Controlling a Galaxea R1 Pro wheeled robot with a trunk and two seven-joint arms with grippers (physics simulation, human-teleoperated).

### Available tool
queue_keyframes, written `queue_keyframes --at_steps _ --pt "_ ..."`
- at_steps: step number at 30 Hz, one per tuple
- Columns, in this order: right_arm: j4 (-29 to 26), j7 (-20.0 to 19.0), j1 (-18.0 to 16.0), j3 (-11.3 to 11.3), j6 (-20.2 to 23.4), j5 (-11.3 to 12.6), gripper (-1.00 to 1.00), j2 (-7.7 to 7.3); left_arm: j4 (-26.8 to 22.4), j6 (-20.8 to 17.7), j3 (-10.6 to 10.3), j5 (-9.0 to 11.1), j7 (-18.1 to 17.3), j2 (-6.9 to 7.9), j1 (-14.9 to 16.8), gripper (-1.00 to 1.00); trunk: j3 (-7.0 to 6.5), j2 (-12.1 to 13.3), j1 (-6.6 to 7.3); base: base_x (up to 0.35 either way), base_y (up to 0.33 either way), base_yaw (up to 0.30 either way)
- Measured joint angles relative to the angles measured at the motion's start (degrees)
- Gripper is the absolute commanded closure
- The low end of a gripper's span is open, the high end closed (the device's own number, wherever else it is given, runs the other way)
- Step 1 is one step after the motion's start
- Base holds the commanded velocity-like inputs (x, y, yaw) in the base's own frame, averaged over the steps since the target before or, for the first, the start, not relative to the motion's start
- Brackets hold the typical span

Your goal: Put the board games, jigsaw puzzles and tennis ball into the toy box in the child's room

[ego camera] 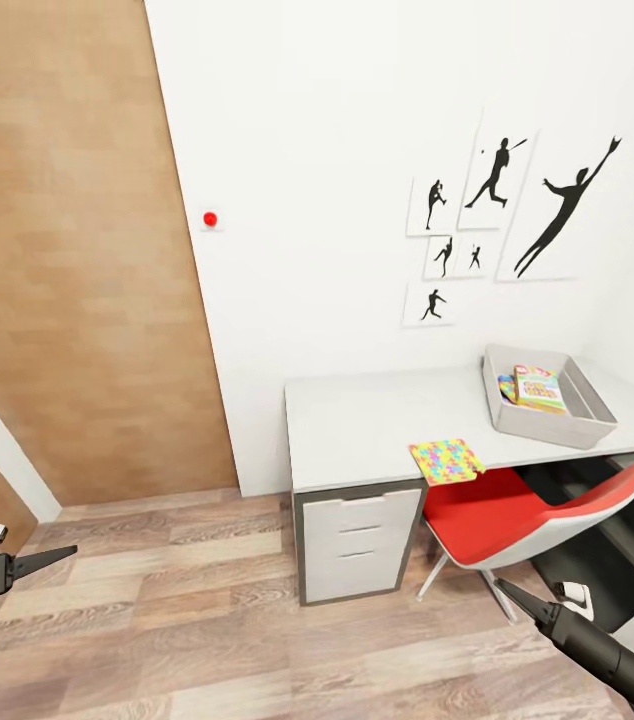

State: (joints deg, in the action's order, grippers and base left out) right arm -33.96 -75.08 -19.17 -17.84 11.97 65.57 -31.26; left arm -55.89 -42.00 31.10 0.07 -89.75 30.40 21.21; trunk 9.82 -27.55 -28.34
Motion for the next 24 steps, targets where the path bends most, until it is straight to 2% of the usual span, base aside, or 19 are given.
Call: queue_keyframes --at_steps 24 --pt "0.02 -0.02 0.02 0.00 0.00 0.00 -1.00 -0.05 0.00 0.07 0.00 0.00 0.00 0.00 0.01 -1.00 -2.27 0.01 0.00 0.011 0.003 0.000"
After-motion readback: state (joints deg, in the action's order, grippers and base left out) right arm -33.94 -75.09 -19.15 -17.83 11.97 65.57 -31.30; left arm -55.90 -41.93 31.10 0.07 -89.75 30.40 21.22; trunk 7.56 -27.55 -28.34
